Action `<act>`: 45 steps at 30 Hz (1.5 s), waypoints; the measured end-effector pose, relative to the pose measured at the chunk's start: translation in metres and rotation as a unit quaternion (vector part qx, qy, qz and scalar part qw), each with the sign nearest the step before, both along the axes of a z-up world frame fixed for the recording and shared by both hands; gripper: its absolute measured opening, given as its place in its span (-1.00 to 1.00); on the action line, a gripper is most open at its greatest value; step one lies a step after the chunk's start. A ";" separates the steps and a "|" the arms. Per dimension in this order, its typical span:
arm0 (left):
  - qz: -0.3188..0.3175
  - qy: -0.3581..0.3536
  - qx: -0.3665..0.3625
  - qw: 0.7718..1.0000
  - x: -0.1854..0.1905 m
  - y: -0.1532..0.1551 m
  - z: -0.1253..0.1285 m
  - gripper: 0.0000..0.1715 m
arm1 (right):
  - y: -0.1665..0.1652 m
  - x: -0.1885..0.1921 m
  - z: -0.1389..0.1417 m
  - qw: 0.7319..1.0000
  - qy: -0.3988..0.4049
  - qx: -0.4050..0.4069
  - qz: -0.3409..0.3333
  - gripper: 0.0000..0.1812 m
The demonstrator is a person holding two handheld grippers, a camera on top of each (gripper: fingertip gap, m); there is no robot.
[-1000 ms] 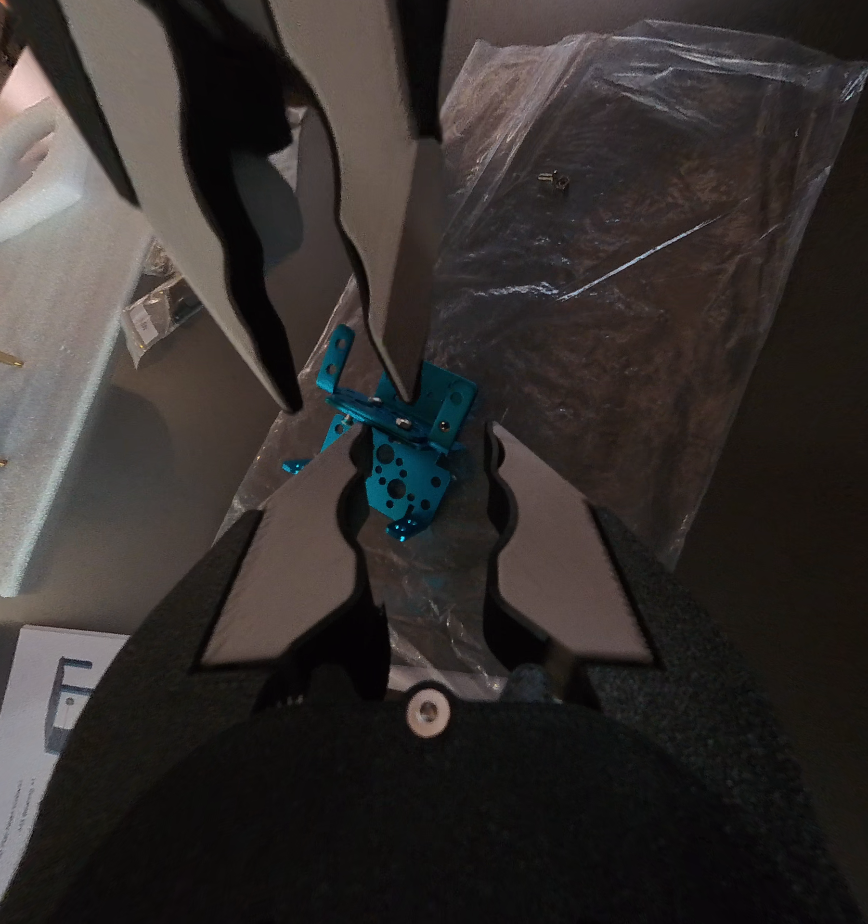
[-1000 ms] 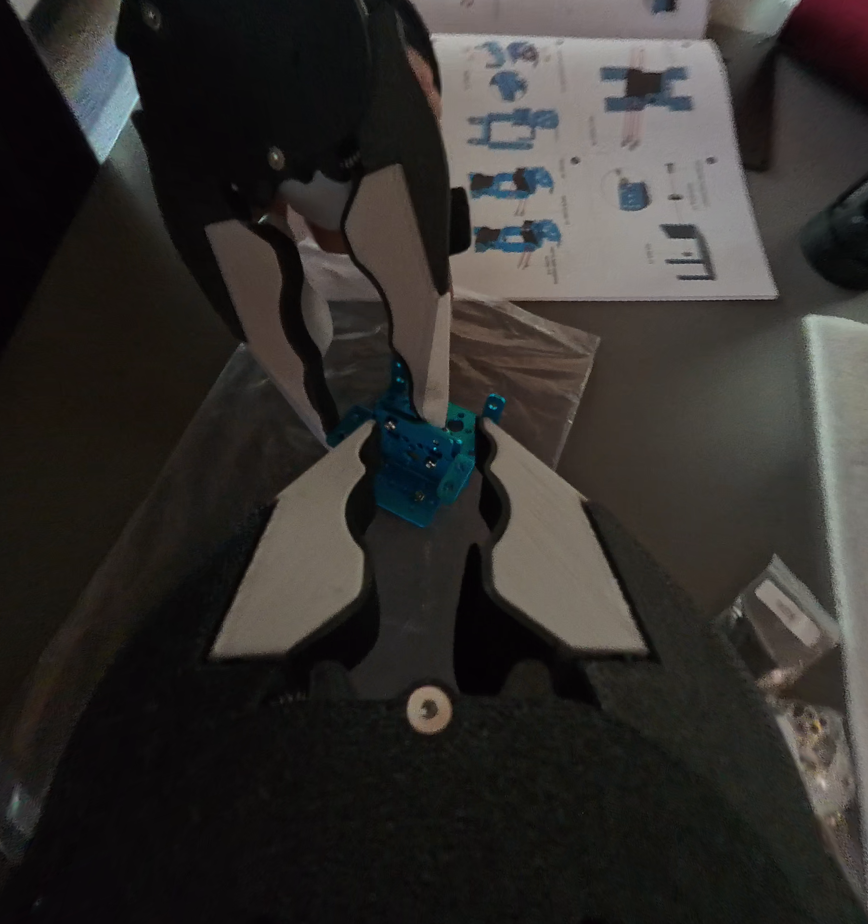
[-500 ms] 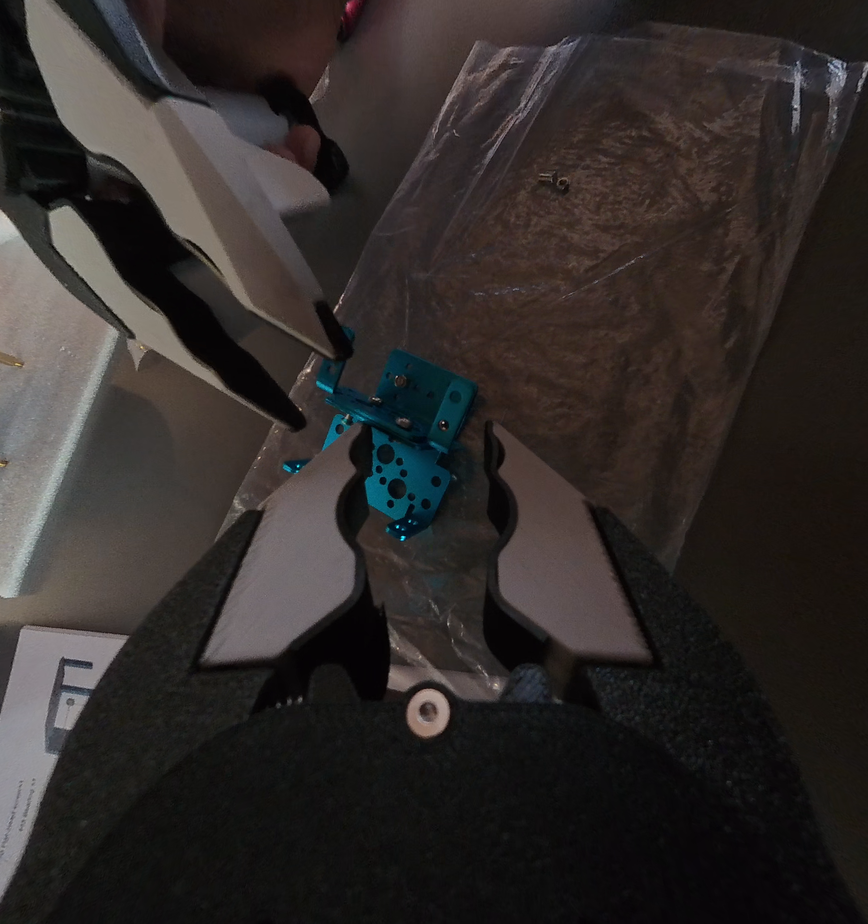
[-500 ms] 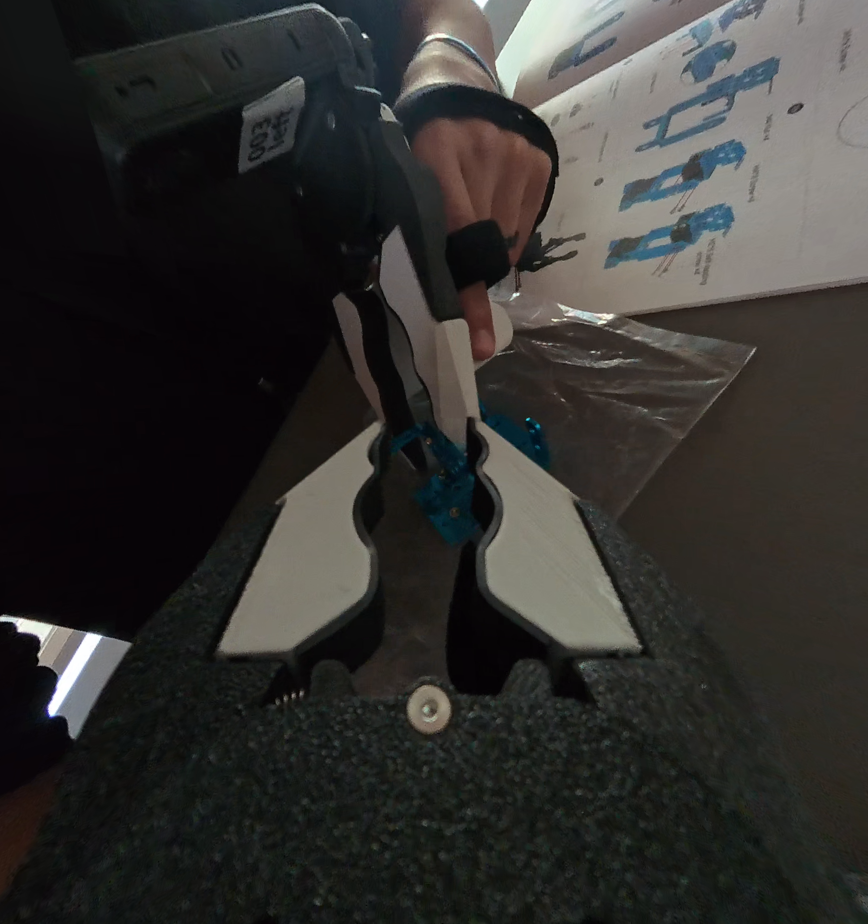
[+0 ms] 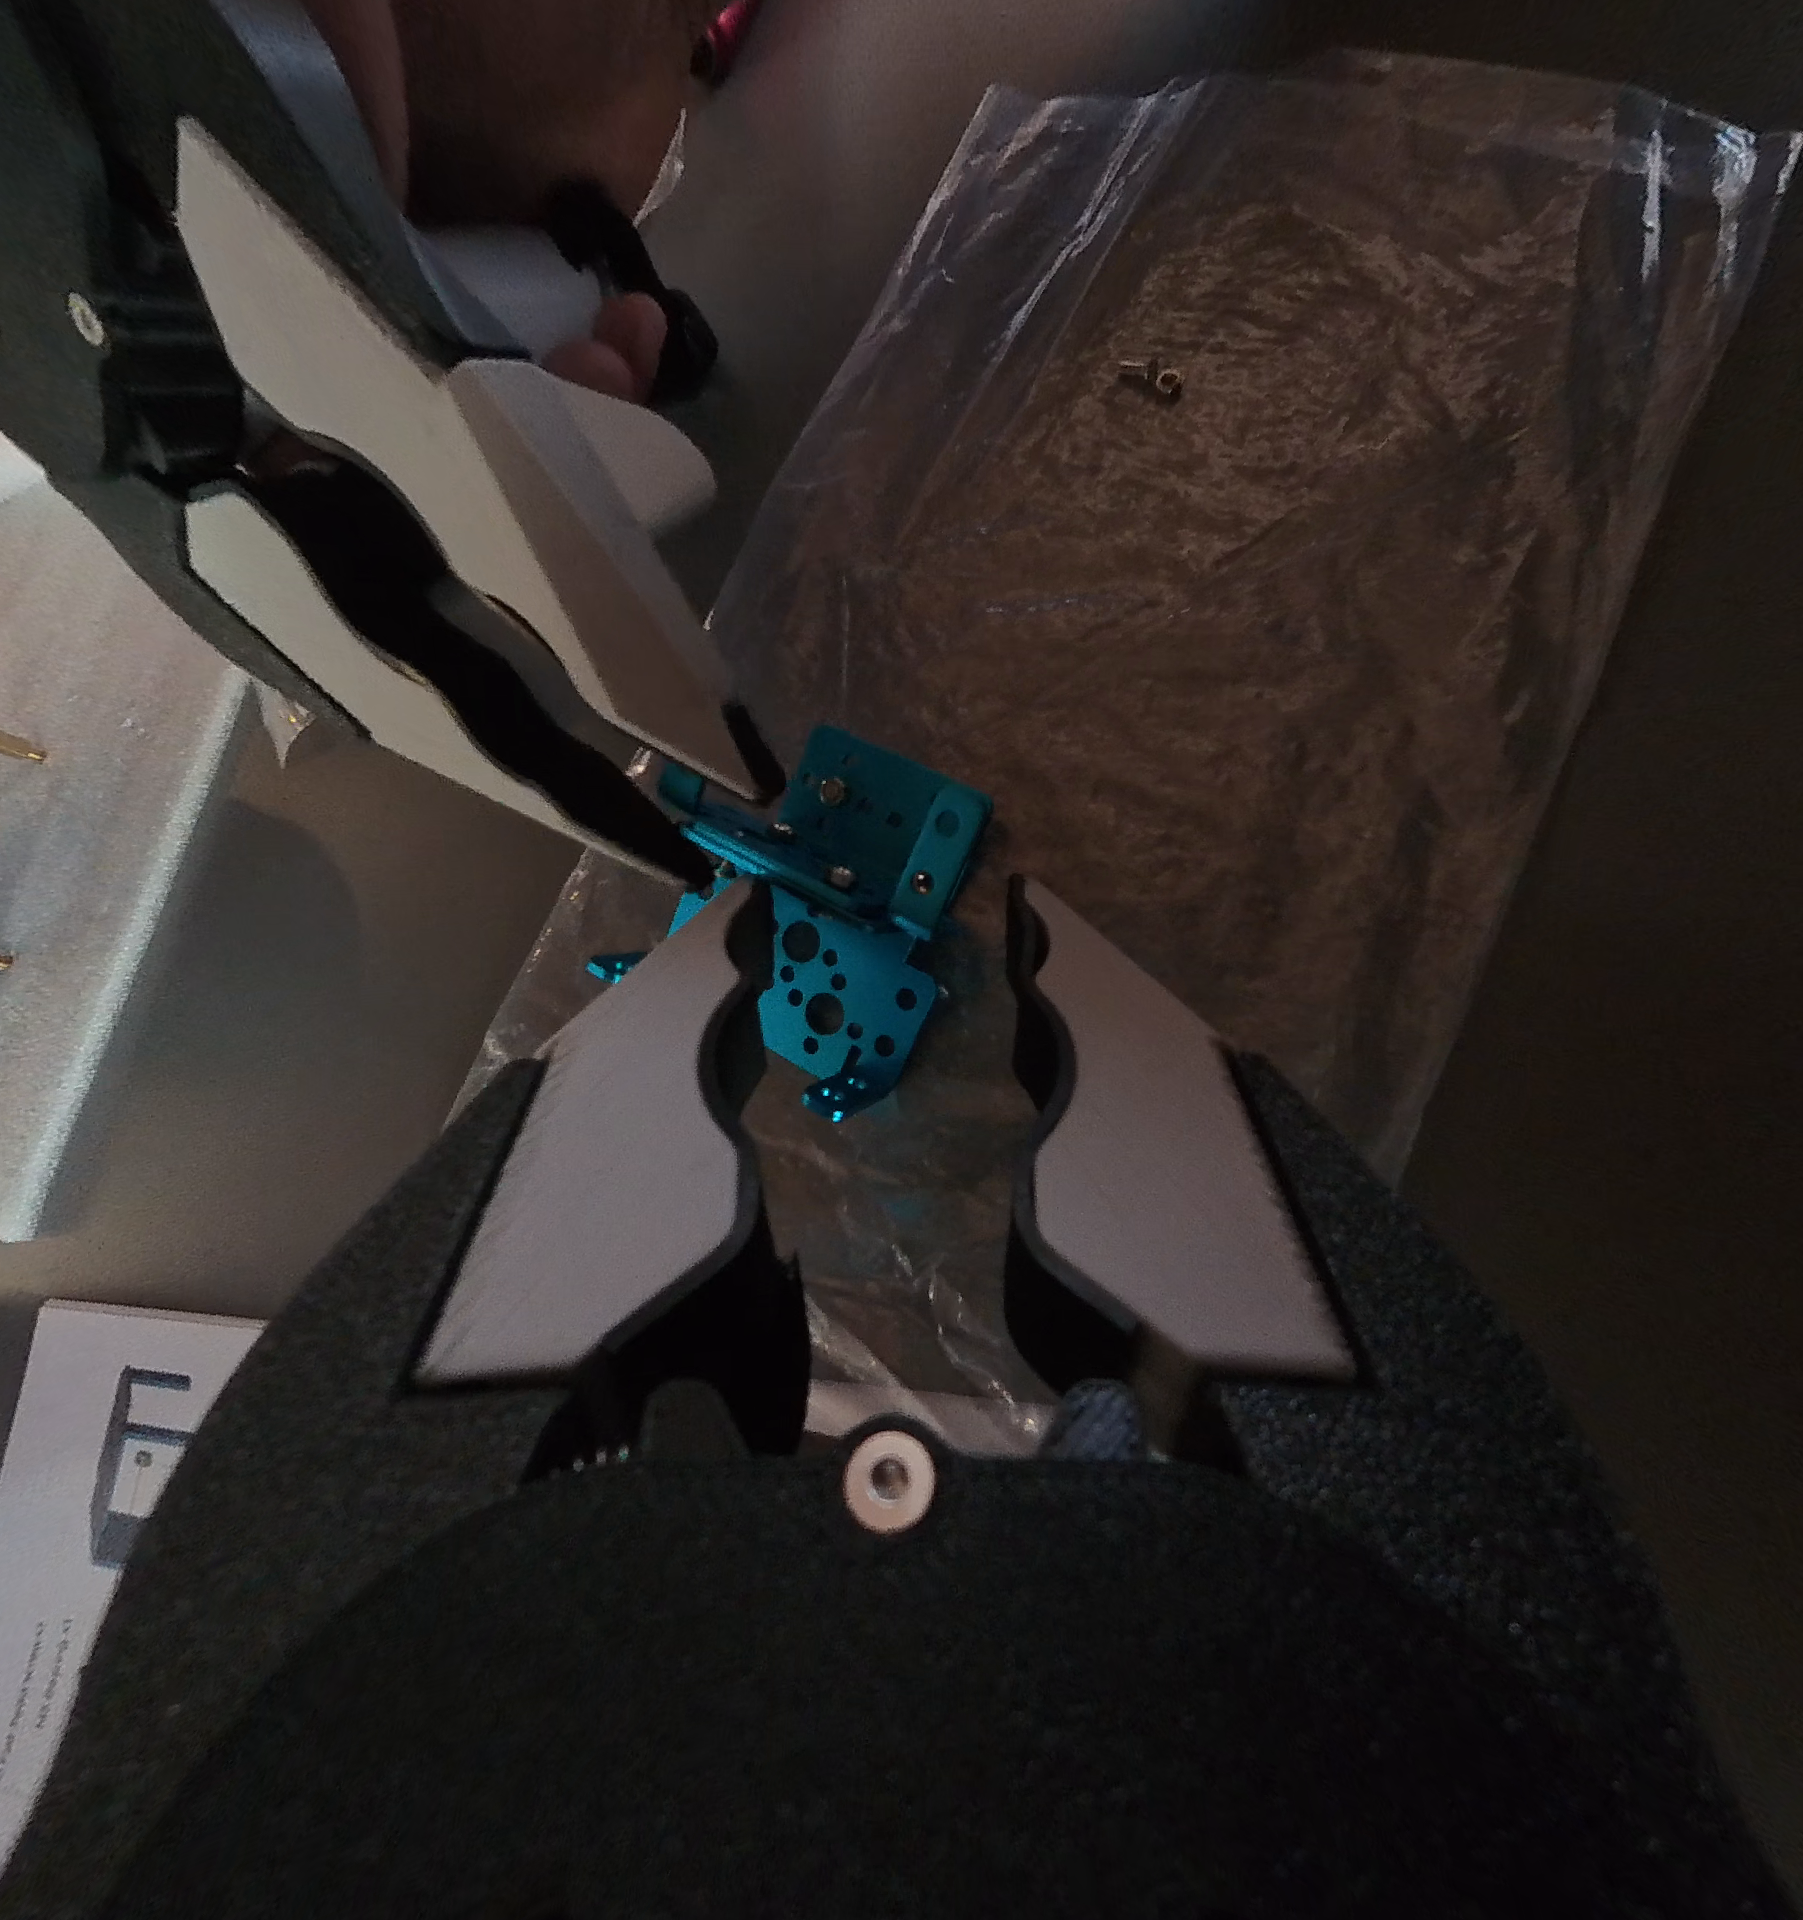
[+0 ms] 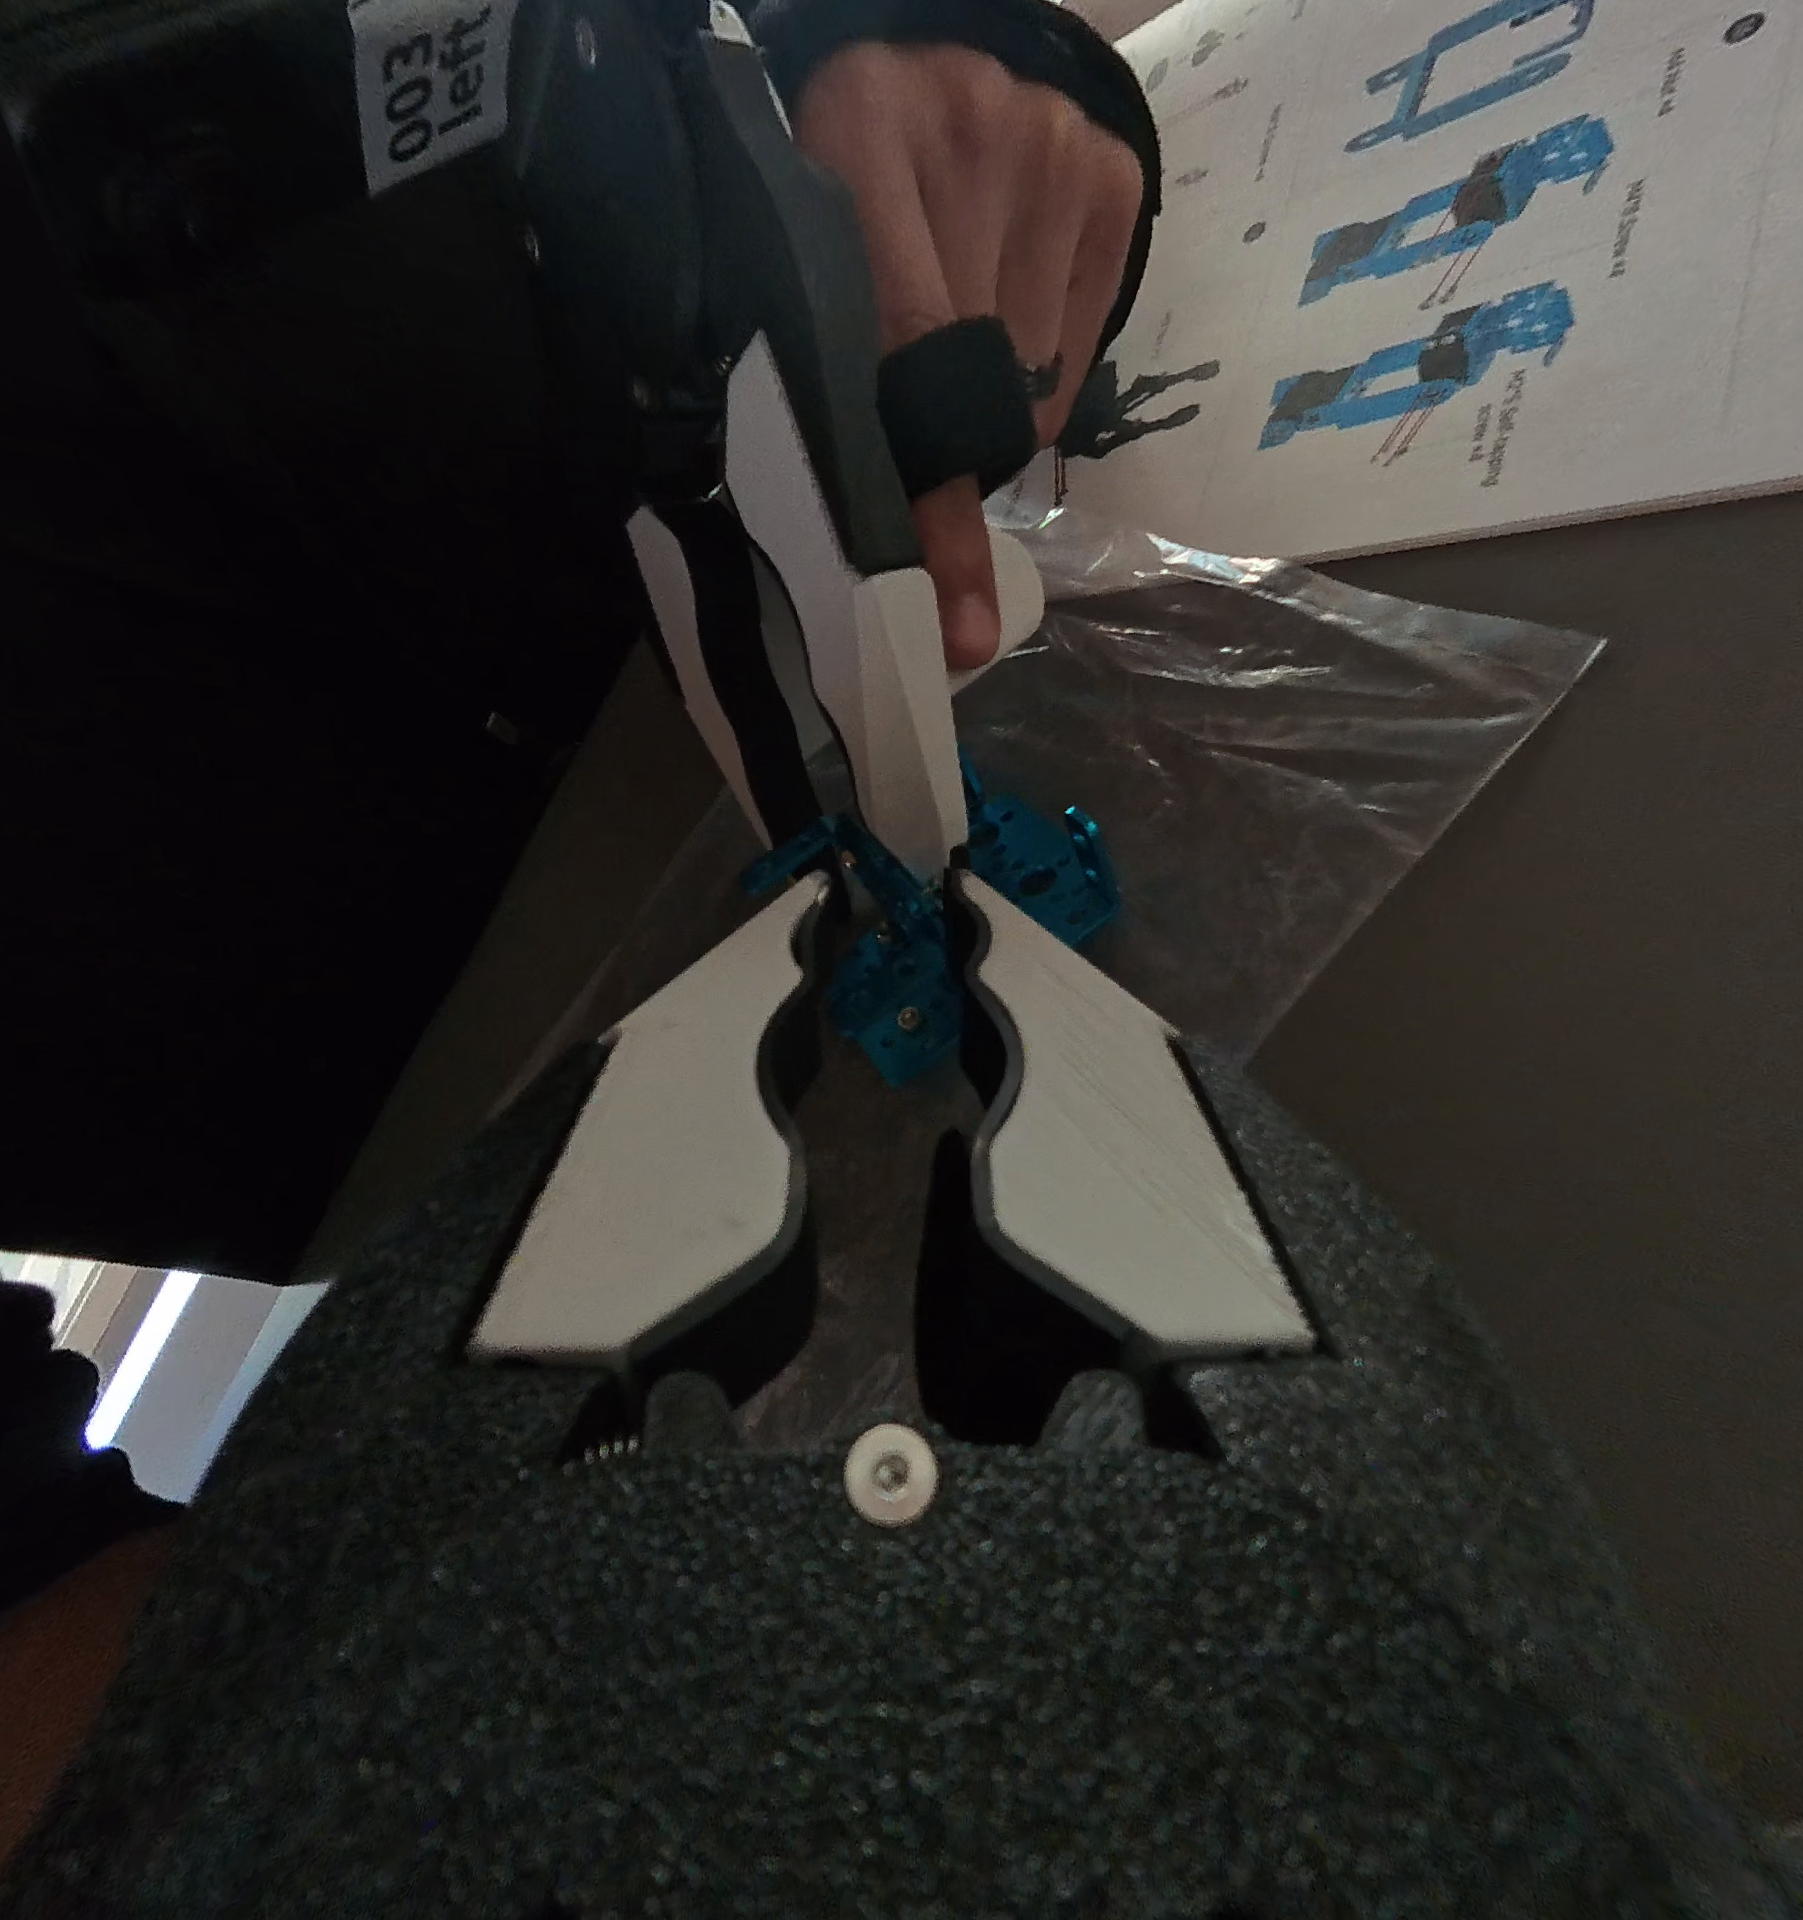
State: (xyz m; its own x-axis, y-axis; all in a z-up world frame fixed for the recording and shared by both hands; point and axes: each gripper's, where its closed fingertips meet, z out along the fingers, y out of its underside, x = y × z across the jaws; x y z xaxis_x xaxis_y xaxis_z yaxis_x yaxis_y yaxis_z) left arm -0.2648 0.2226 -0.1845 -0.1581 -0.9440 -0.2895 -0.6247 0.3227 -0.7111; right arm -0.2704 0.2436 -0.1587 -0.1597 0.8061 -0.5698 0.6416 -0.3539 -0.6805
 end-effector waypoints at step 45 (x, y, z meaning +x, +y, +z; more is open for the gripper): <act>0.014 -0.008 -0.060 0.998 0.001 -0.004 0.005 -0.43 | 0.014 0.017 -0.007 0.938 -0.113 0.202 -0.258 -0.92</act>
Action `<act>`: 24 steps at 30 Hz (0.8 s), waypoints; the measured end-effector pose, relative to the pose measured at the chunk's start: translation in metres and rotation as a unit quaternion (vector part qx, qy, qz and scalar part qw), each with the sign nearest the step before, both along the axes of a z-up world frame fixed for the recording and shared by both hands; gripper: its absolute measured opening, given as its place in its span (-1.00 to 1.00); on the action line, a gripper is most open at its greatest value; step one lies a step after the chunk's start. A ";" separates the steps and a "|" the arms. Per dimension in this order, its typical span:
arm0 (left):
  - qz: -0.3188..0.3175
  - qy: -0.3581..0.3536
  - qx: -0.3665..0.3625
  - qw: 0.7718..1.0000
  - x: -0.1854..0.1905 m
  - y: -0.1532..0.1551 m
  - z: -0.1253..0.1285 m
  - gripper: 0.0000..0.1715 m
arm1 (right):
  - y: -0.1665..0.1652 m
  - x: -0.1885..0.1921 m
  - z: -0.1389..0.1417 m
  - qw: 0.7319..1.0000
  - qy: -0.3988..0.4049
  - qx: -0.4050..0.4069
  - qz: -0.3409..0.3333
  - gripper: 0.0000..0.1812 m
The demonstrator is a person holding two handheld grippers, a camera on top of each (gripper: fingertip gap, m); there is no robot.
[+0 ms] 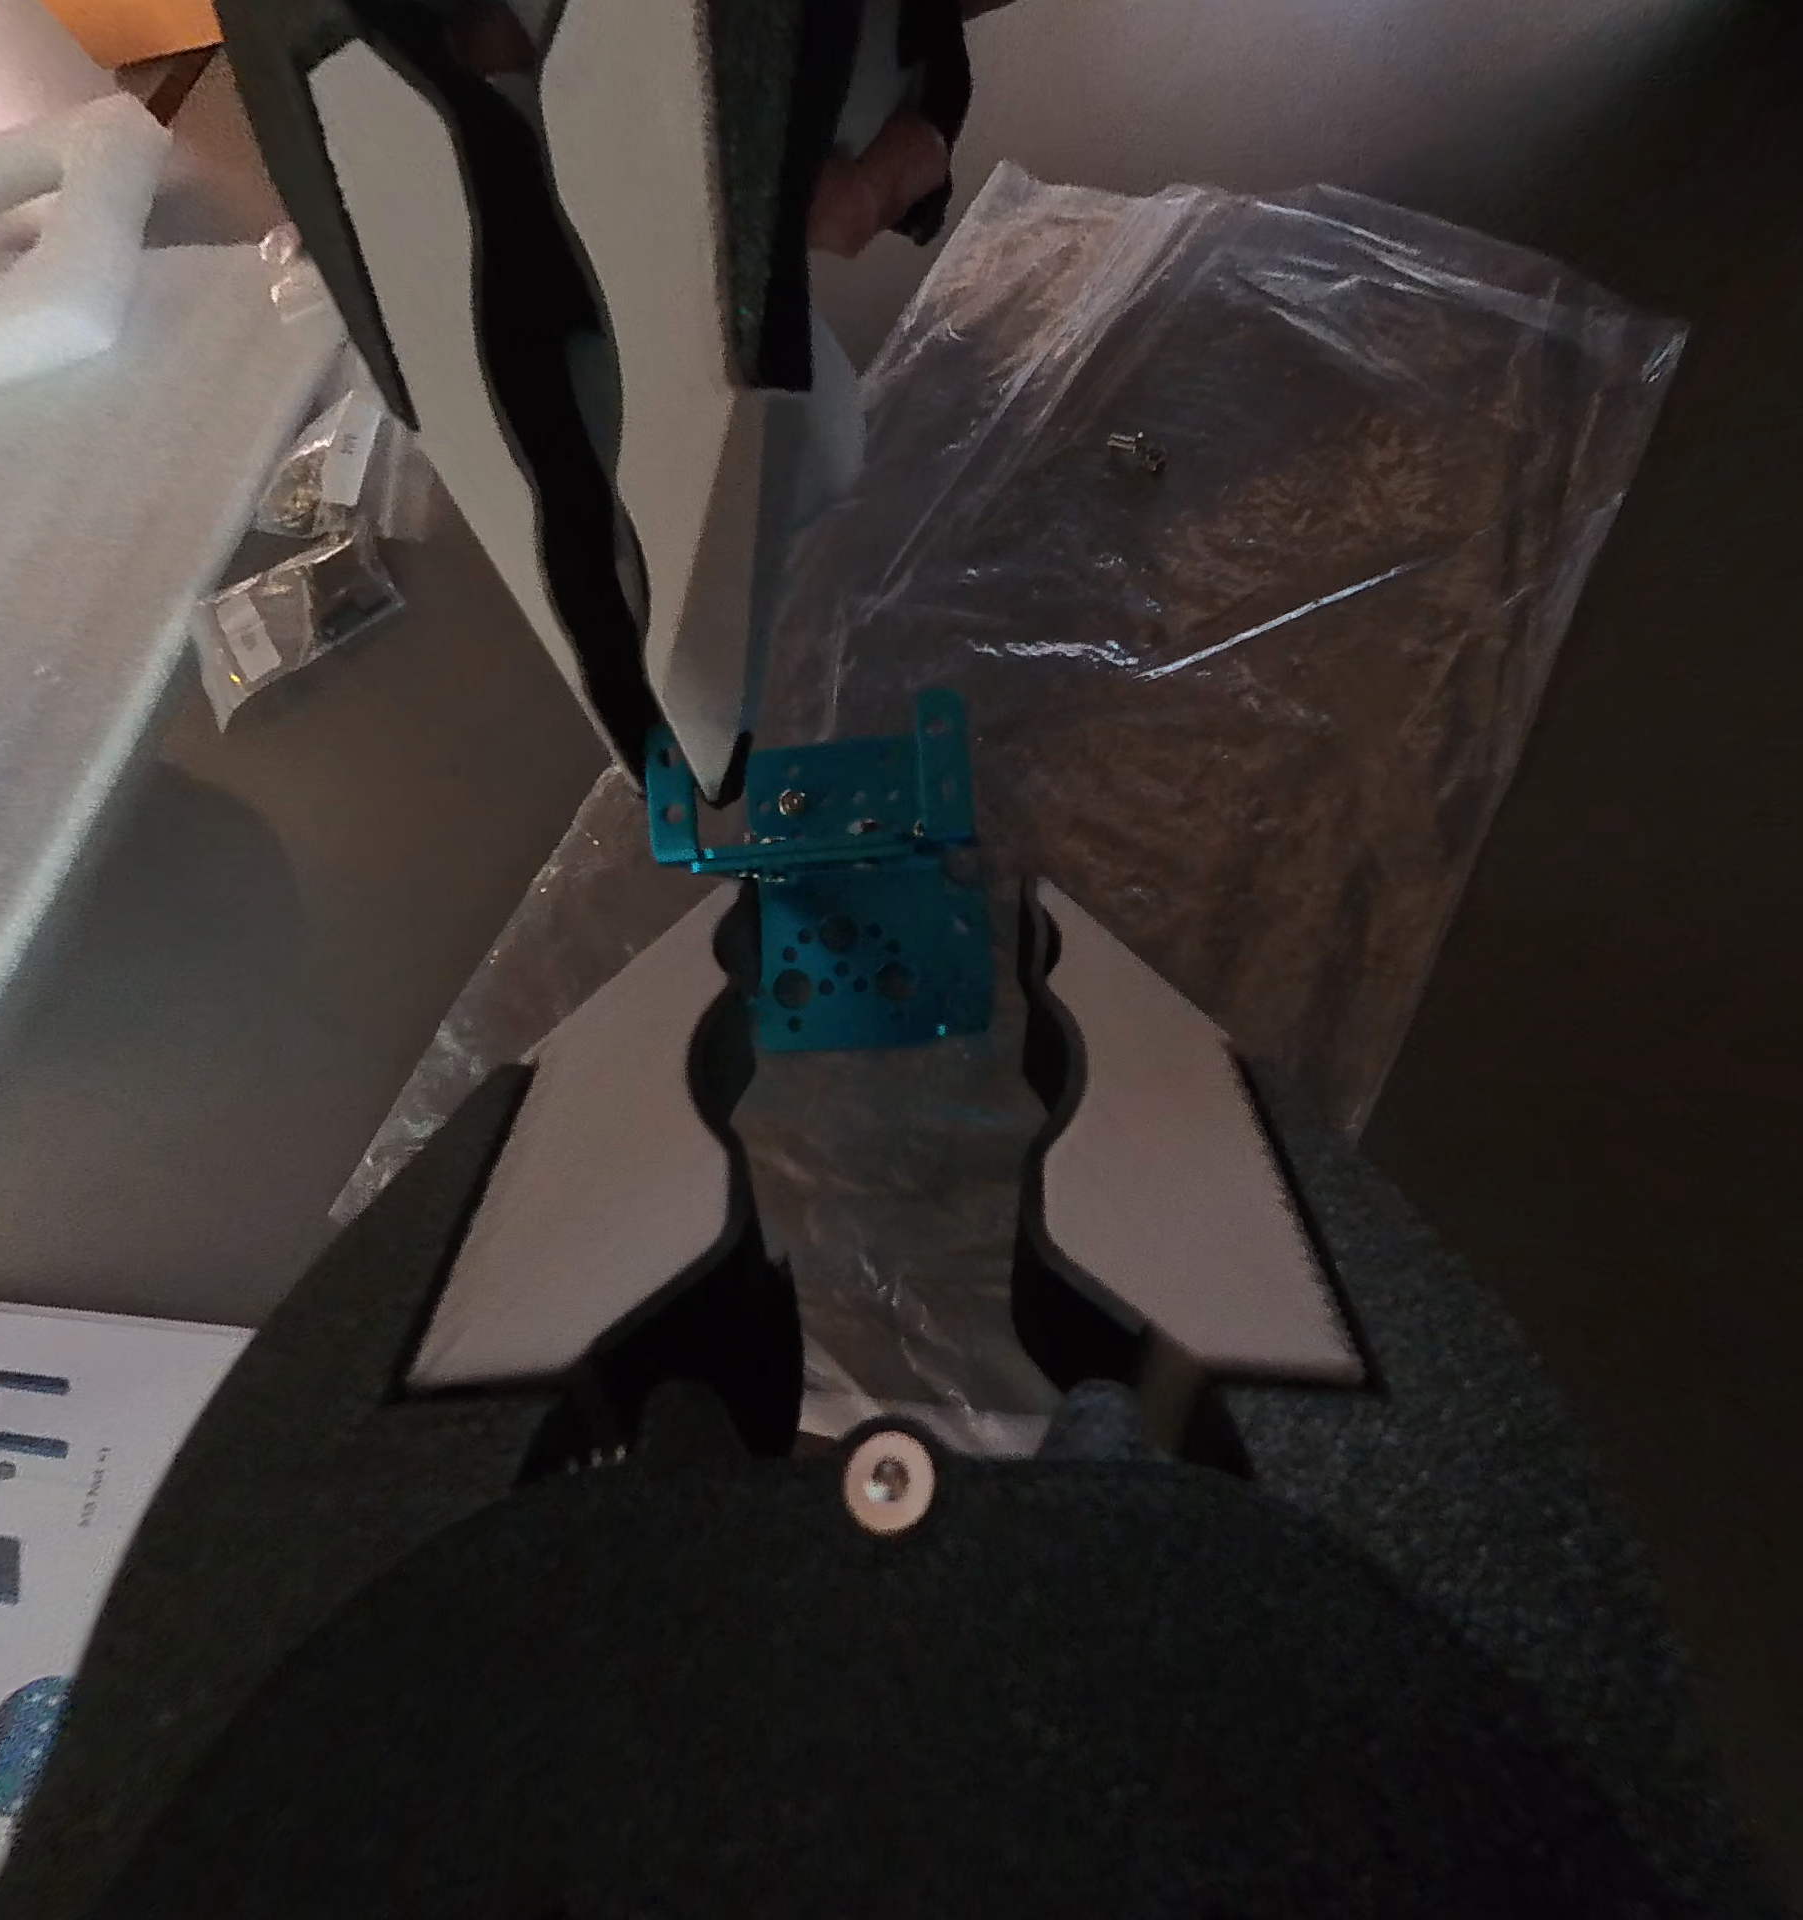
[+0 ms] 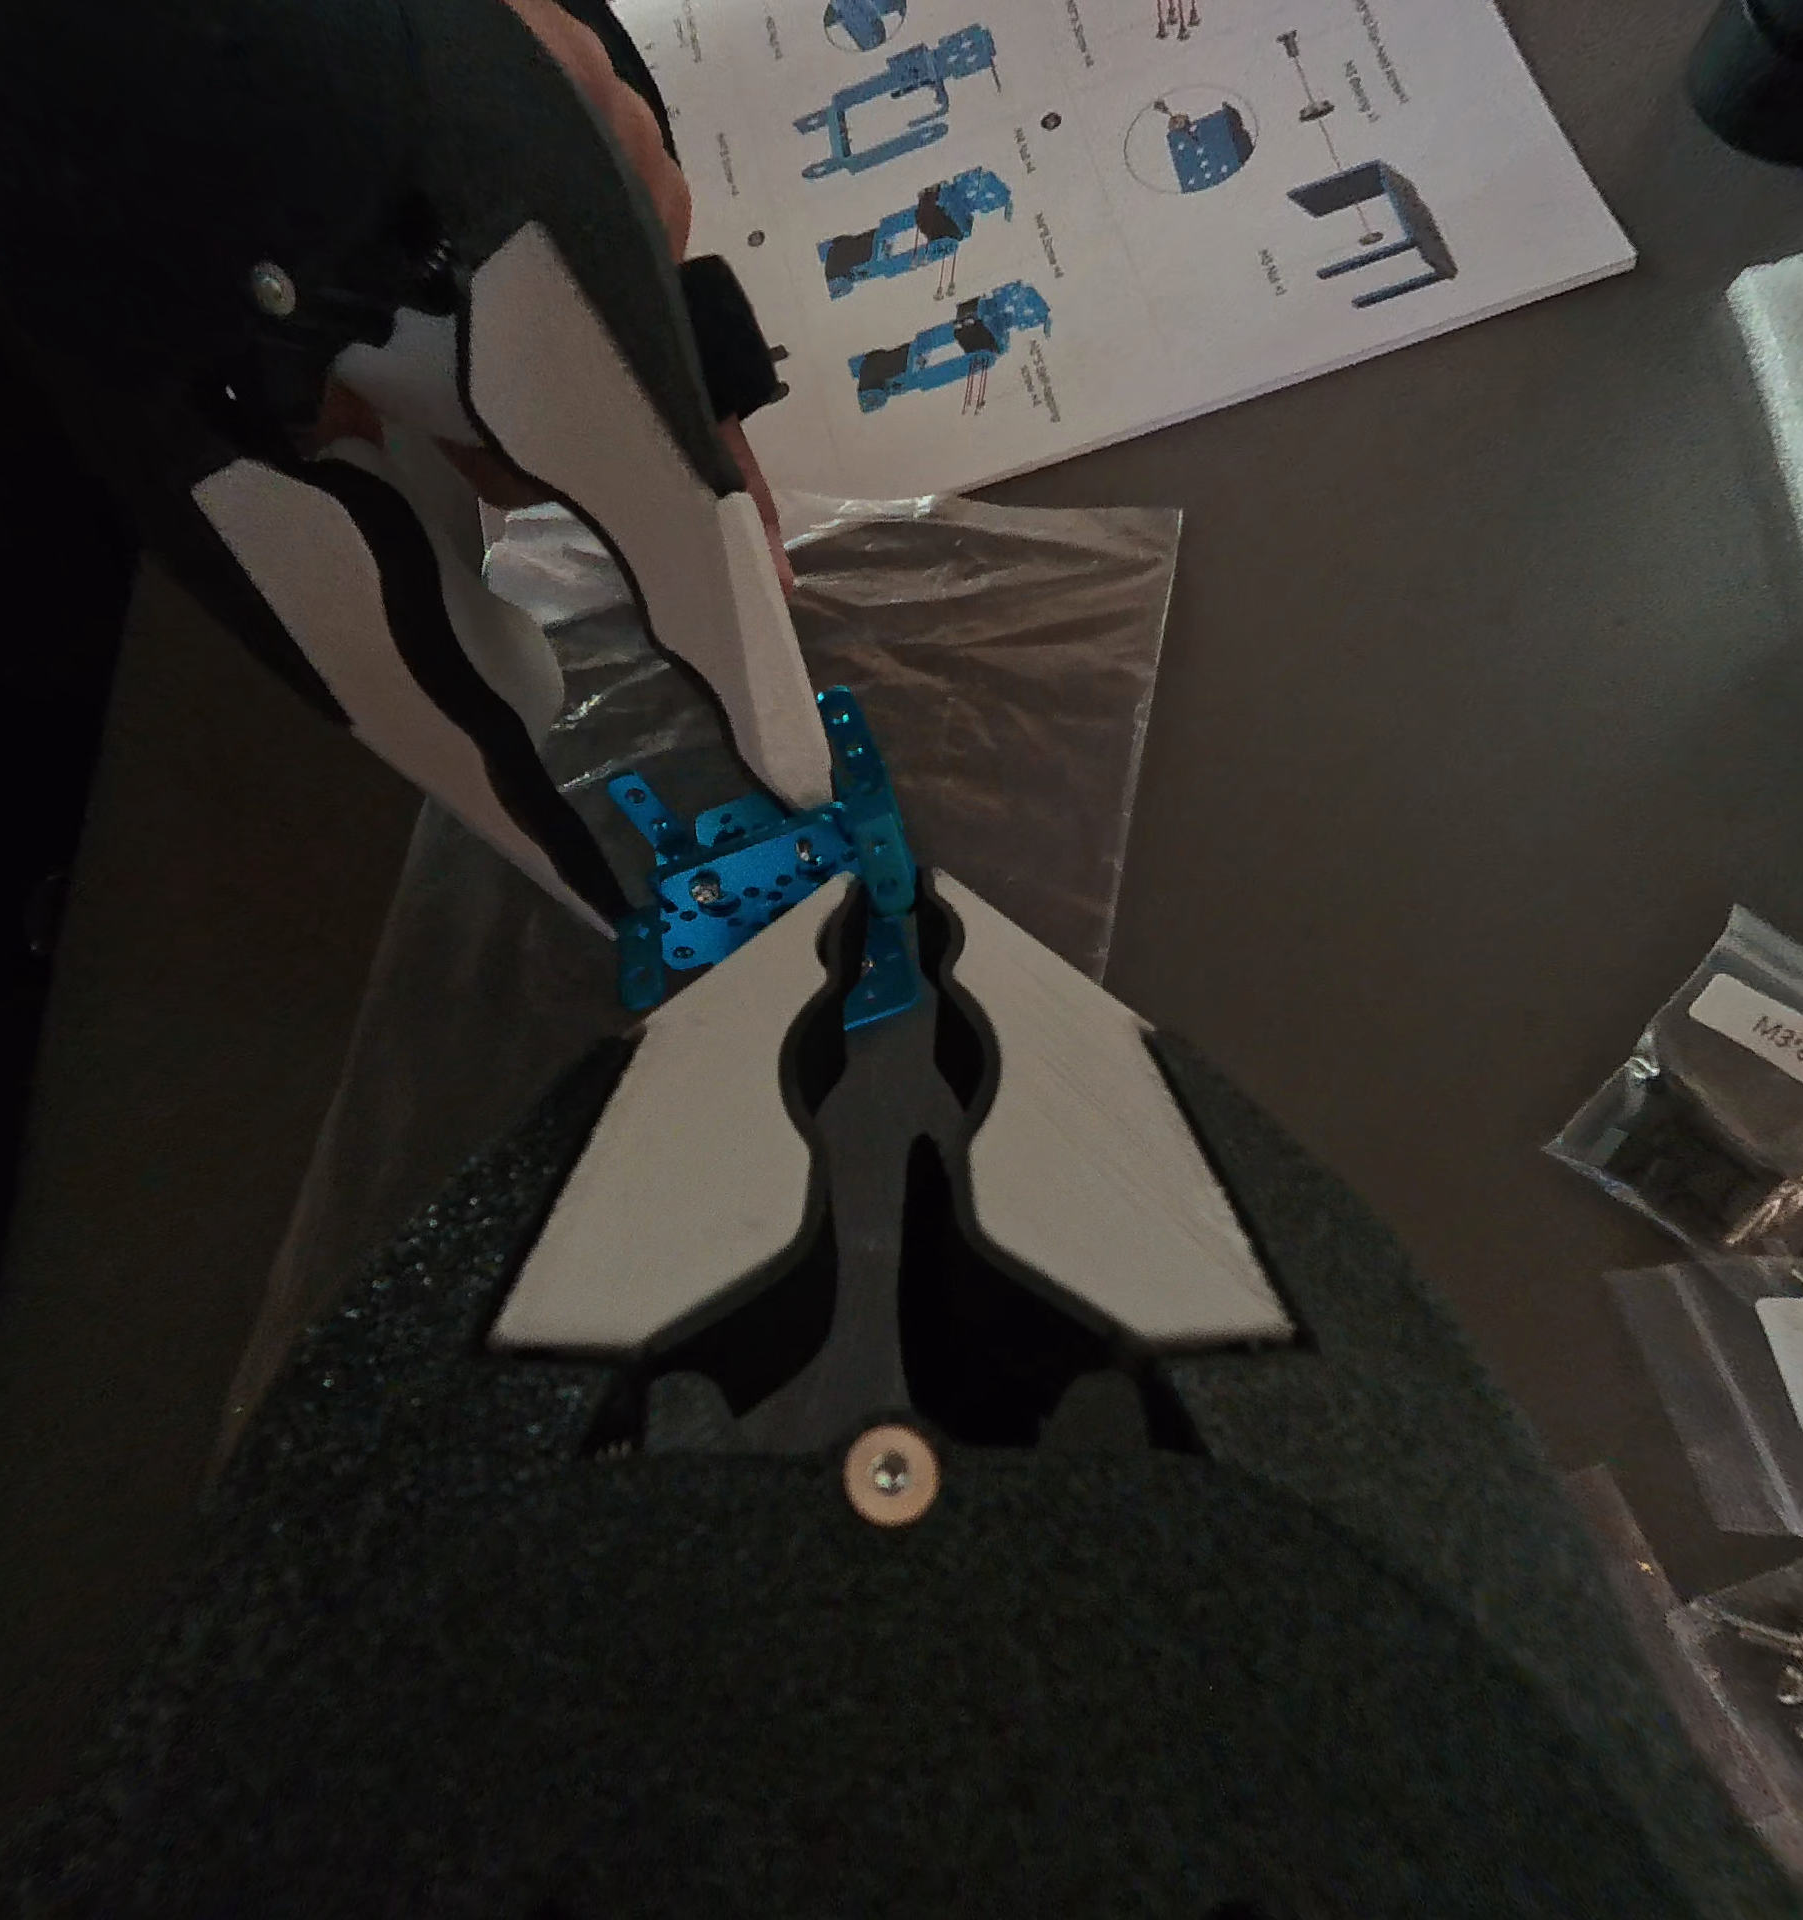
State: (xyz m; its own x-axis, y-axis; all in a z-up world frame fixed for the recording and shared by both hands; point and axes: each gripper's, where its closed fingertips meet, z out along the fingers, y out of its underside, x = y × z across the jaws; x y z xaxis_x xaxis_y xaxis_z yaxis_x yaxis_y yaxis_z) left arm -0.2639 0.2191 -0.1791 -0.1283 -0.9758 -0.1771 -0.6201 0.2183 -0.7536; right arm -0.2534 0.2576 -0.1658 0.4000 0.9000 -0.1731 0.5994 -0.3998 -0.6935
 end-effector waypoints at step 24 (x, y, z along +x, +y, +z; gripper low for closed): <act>0.061 -0.017 -0.117 0.991 0.009 0.001 0.006 -0.49 | -0.002 0.006 -0.003 0.998 -0.032 0.025 -0.049 -0.90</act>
State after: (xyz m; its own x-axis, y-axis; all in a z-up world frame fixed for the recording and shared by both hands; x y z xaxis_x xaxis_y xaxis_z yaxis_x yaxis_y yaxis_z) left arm -0.2552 0.2200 -0.1732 -0.0037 -0.9986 0.0529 -0.6047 -0.0399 -0.7955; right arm -0.2477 0.2558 -0.1685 0.4950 0.8630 -0.1005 0.6031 -0.4246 -0.6753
